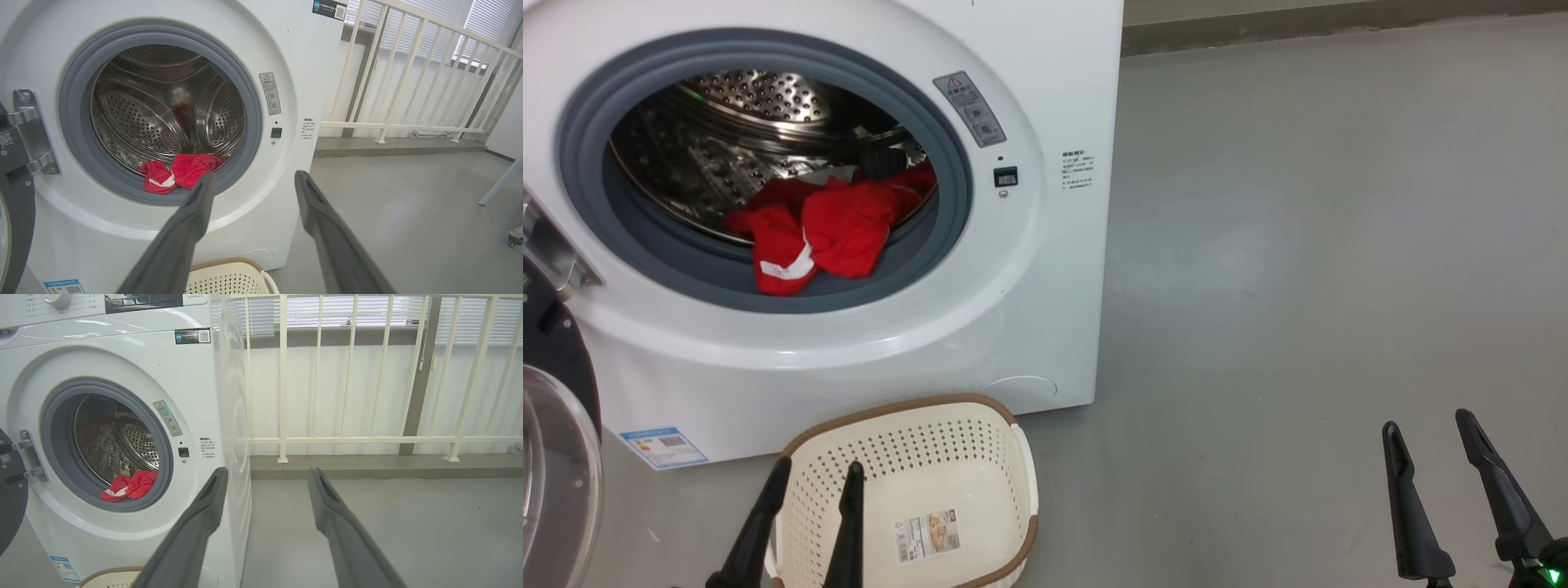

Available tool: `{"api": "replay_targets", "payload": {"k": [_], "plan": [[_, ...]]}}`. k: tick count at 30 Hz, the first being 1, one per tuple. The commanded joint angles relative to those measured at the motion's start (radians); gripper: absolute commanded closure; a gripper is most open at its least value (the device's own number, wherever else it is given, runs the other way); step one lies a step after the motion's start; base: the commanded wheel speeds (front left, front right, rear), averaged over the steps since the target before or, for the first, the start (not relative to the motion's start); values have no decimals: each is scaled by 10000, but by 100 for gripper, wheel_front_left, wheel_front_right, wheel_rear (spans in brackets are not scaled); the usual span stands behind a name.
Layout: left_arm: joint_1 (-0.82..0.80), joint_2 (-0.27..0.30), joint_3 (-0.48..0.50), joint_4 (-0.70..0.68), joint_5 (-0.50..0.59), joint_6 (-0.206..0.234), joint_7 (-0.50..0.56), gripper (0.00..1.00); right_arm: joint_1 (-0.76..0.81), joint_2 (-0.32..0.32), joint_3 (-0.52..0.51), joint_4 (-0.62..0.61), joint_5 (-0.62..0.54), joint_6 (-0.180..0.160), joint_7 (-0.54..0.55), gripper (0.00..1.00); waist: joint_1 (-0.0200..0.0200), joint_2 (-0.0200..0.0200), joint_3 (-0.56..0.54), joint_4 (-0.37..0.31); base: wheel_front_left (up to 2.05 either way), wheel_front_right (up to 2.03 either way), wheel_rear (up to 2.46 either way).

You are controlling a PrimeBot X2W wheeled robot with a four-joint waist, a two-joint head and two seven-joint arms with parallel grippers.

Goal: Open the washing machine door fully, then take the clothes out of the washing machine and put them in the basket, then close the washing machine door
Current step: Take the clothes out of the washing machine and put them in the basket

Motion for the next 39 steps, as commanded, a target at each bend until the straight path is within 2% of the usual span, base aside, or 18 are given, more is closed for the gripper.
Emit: {"api": "replay_targets", "payload": {"k": [1, 22, 39], "plan": [[-465, 54, 281, -198, -29, 23, 6, 0, -285, -181, 264, -212, -30, 37, -43, 0, 0, -1, 17, 5, 0, 0, 0], [-1157, -71, 414, -149, -27, 462, -11, 0, -740, -181, 460, -230, -70, 37, -211, 0, 0, -1, 1263, 147, 0, 0, 0], [-3704, 42, 809, 522, 16, 793, 144, 0, -1893, -181, 691, -123, 36, 37, -292, 0, 0, -1, 3807, 38, 0, 0, 0]]}}
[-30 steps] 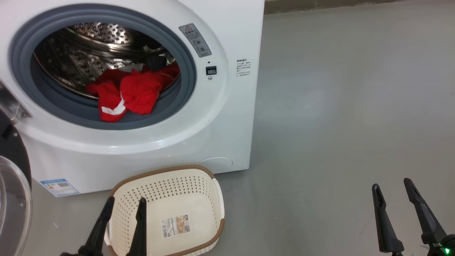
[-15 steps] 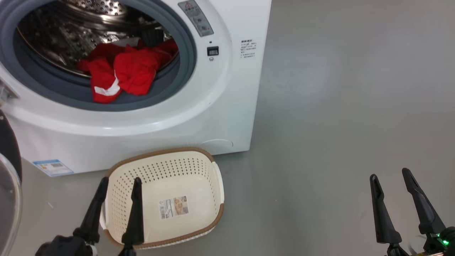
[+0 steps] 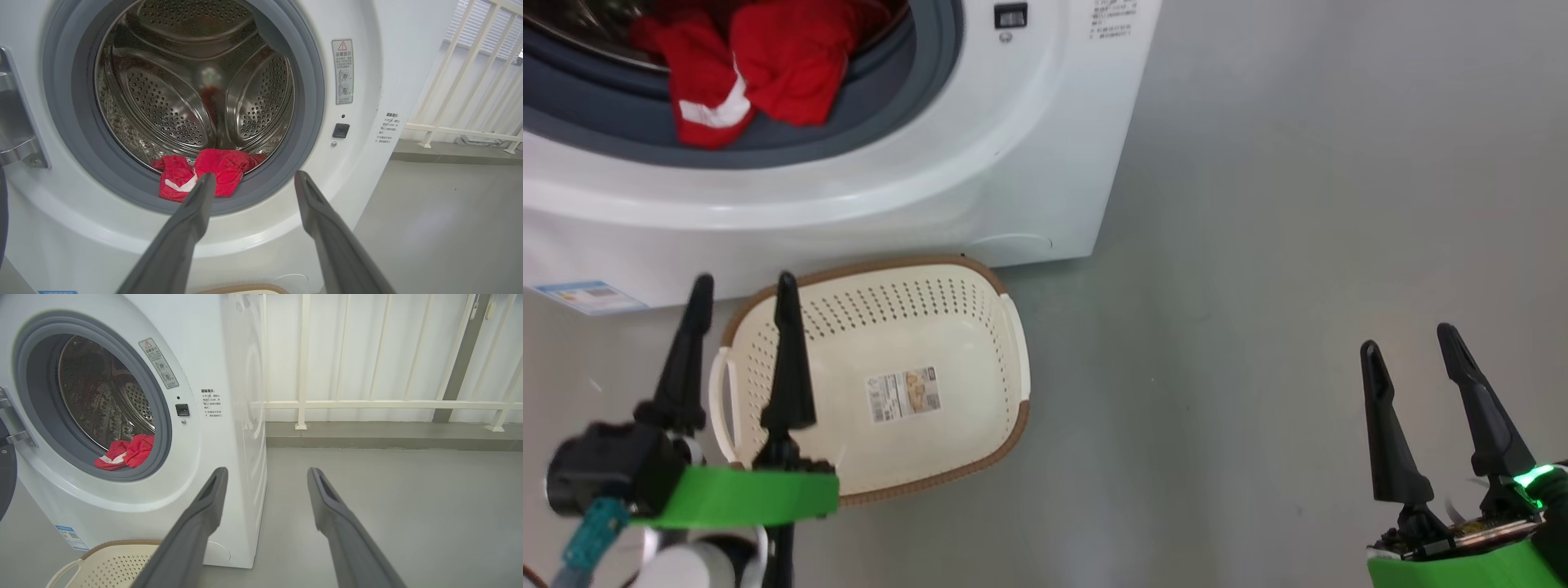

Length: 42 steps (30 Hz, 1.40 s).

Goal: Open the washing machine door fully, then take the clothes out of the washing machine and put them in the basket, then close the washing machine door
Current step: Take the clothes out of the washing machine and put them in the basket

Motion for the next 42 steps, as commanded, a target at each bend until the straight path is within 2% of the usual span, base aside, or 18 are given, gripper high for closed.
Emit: {"api": "replay_targets", "payload": {"k": [1, 12, 20, 27, 42], "plan": [[-627, 253, 429, -53, -9, 96, 80, 0, -370, -171, 230, -211, 51, 37, -57, 0, 0, -1, 739, -147, 0, 0, 0], [-2833, 441, 565, 1046, 81, 262, 415, 0, -819, -171, 302, -140, 273, 37, -61, 0, 0, -1, 1557, -547, 0, 0, 0], [-4359, 874, 882, 2041, 75, 280, 470, 0, -1096, -171, 359, -136, 410, 37, -62, 0, 0, -1, 2226, -796, 0, 0, 0], [-5970, 1343, 1118, 3173, 82, 241, 486, 0, -1402, -171, 462, -64, 388, 37, -62, 0, 0, -1, 2889, -895, 0, 0, 0], [-8658, 2025, 1146, 6278, 360, 584, 779, 0, -1665, -171, 649, -74, 236, 37, -62, 0, 0, -1, 3575, -1245, 0, 0, 0]]}}
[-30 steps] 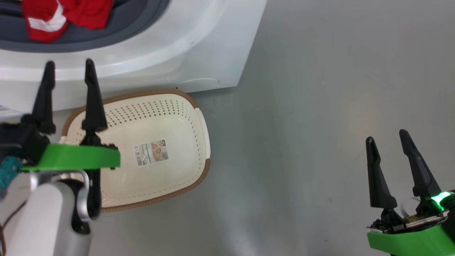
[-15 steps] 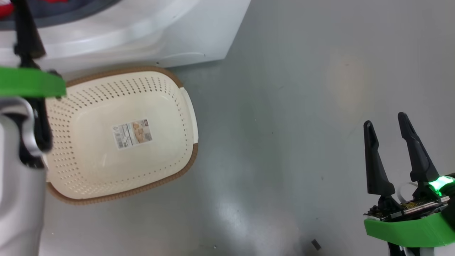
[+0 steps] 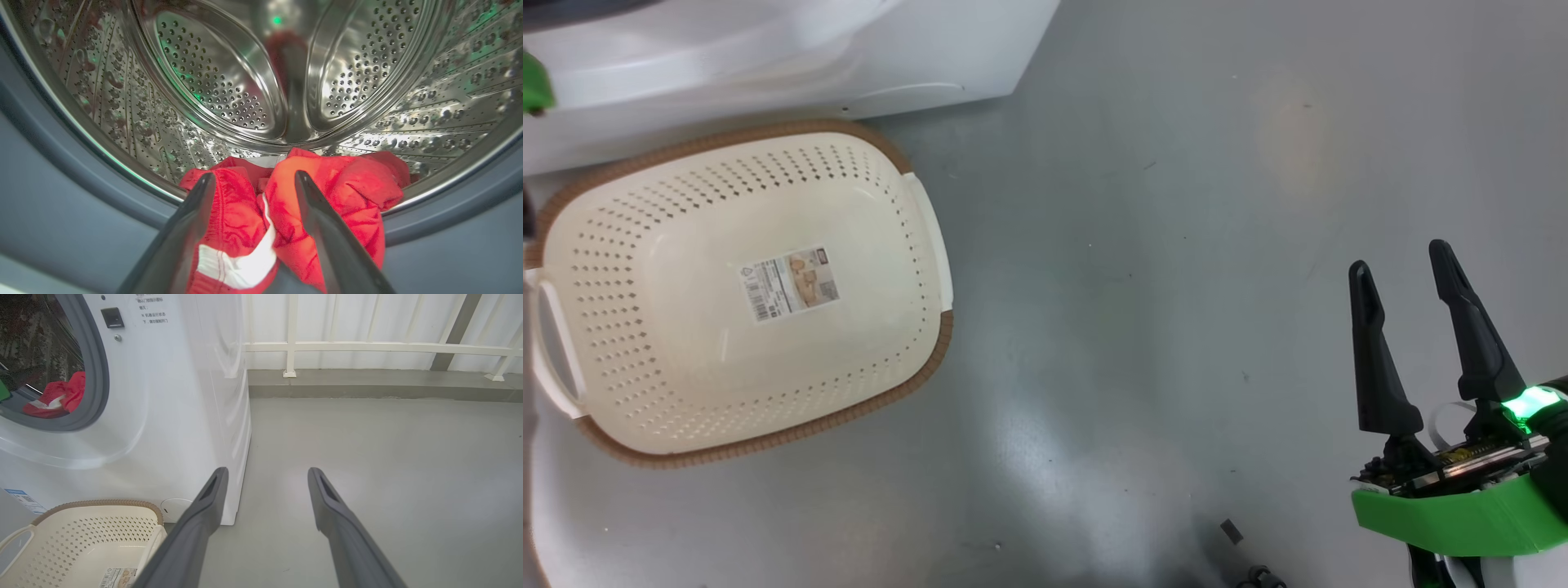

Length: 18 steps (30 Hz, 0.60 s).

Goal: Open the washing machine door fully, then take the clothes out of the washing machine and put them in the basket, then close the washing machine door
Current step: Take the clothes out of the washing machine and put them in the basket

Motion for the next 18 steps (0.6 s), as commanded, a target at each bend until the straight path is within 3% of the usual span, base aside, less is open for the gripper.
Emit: {"api": "replay_targets", "payload": {"k": [1, 18], "plan": [[-240, 551, 176, -6, 155, 106, 63, 0, 34, -156, 268, -216, -54, 37, -62, 0, 0, -1, 68, -63, 0, 0, 0], [-1597, 1232, -261, 2416, 624, 423, 820, 0, 179, -156, 730, -146, -179, 37, -62, 0, 0, -1, 199, -400, 0, 0, 0]]}}
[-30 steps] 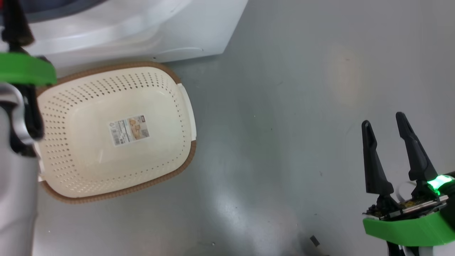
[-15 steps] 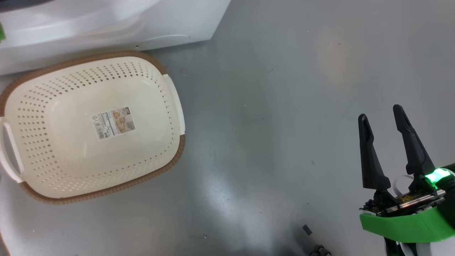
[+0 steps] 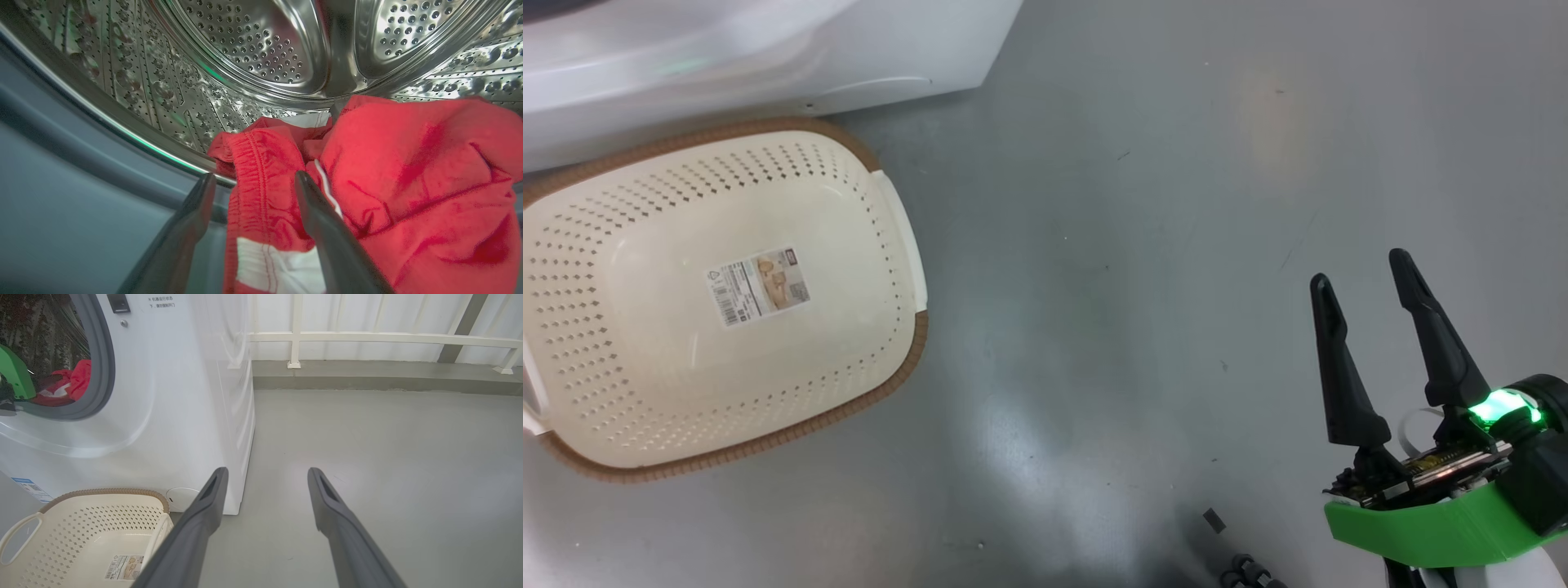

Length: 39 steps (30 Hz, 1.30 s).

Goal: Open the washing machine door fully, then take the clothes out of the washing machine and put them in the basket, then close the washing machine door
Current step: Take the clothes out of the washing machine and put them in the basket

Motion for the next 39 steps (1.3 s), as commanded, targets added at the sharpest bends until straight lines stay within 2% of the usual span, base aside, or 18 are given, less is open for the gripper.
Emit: {"api": "replay_targets", "payload": {"k": [1, 11, 21, 22, 23, 25, 33, 39], "plan": [[-155, 628, 40, -27, 191, 176, 26, 0, 182, -156, 257, -192, -98, 37, -62, 0, 0, 0, -2, -42, 0, 0, 0], [-491, 728, -215, 823, 269, 203, 251, 0, 264, -156, 428, -172, -109, 37, -63, 0, 0, 0, -4, -207, 0, 0, 0], [-533, 873, -525, 1584, 306, 14, 827, 0, 252, -156, 483, -150, 7, 37, -63, 0, 0, 0, -1, -325, 0, 0, 0], [-528, 877, -551, 1620, 297, -23, 865, 21, 243, -156, 483, -154, 20, 37, -63, 0, 0, 0, 6, -333, 0, 0, 0], [-527, 876, -575, 1648, 286, -64, 889, 60, 236, -156, 476, -157, 31, 37, -63, 0, 0, 0, 15, -336, 0, 0, 0], [-525, 854, -614, 1680, 245, -156, 926, 100, 228, -156, 459, -170, 54, 37, -63, 0, 0, 0, 44, -330, 0, 0, 0], [-549, 784, -602, 1601, -16, -491, 698, 100, 172, -156, 408, -167, 96, 37, -63, 0, 0, 0, 139, -265, 0, 0, 0], [-585, 721, -517, 1291, -250, -700, 48, 100, 67, -156, 399, -159, 127, 37, -63, 0, 0, 0, 245, -146, 0, 0, 0]]}}
